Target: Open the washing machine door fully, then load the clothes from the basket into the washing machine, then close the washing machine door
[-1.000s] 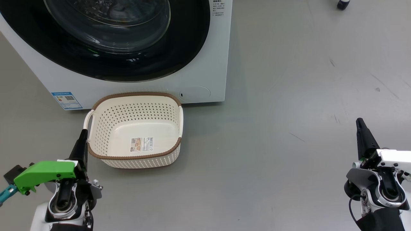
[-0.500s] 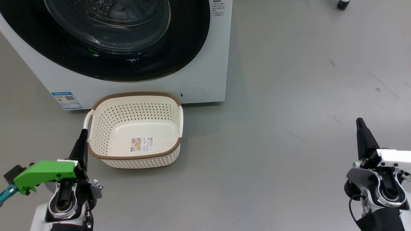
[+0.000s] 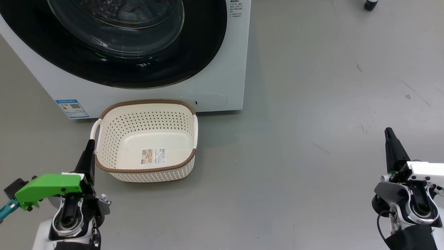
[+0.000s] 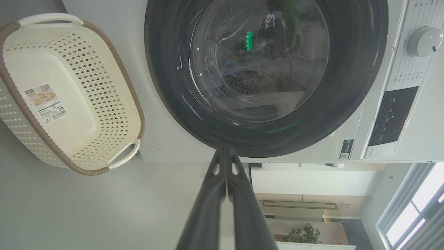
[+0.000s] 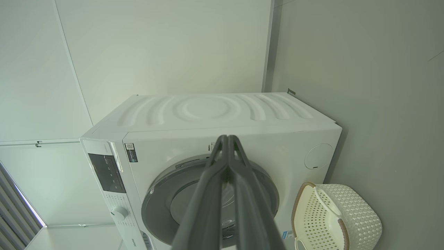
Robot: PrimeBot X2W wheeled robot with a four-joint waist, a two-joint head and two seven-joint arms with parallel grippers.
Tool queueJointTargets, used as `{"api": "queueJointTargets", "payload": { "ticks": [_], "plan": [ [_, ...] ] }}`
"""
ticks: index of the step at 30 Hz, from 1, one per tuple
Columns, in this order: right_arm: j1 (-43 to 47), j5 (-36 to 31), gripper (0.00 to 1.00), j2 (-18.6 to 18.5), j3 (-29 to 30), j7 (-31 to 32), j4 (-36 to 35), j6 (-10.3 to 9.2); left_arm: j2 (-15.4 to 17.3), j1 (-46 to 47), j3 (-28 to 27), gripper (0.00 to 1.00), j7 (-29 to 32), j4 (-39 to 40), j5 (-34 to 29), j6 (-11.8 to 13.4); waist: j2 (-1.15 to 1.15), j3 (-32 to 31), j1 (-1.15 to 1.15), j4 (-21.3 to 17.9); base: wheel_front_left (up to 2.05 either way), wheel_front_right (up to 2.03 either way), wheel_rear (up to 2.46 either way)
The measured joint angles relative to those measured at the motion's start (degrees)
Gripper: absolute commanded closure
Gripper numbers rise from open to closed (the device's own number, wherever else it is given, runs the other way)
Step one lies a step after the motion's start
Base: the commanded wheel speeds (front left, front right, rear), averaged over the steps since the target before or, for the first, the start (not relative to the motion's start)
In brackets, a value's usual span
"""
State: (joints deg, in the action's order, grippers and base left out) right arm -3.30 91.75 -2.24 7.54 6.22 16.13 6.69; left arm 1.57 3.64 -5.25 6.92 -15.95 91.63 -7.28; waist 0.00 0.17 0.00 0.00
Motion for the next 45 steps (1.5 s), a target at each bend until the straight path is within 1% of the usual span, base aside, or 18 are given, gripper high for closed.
{"api": "queueJointTargets", "payload": {
  "ticks": [41,45],
  "plan": [
    [0.0,0.0,1.0,0.0,0.0,0.0,0.0,0.01,0.0,0.0,0.1,1.0,0.0,0.1,0.0,0.0,0.0,0.0,0.0,0.0,0.0,0.0,0.0],
    [0.0,0.0,1.0,0.0,0.0,0.0,-0.1,0.29,0.0,0.0,0.1,1.0,0.0,0.1,0.0,0.0,0.0,0.0,0.0,0.0,0.0,0.0,0.0]
  ]
}}
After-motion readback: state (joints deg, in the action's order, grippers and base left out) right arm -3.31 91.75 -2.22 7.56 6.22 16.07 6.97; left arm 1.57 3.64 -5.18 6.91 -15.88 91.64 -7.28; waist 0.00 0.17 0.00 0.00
